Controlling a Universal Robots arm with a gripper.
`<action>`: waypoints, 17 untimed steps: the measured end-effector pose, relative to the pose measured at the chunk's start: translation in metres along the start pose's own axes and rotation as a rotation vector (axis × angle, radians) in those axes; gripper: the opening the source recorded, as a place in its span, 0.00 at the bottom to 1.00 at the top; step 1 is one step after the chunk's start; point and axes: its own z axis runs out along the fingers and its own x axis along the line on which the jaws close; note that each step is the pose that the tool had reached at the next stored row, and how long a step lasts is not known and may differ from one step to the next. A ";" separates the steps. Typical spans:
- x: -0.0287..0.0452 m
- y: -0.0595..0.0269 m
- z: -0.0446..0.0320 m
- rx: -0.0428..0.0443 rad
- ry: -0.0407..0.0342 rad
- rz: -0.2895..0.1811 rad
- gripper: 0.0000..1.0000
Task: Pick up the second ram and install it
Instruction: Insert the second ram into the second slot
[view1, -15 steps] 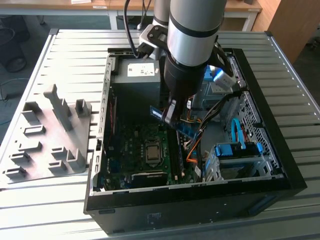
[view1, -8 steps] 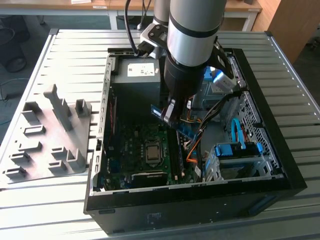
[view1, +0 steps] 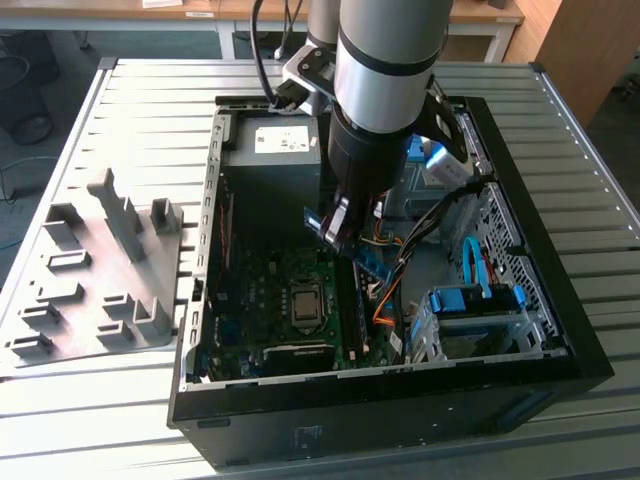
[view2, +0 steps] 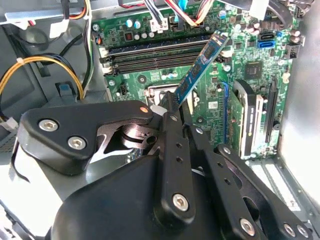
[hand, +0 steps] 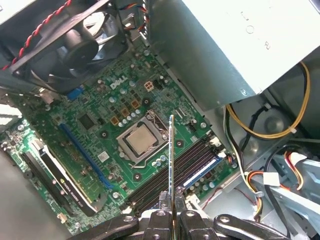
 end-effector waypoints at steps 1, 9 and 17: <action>0.0000 0.0000 0.0000 0.0002 -0.0002 0.005 0.14; 0.0000 0.0000 0.0002 0.0018 -0.0018 0.041 0.14; 0.0000 0.0000 0.0003 0.0029 -0.0030 0.066 0.14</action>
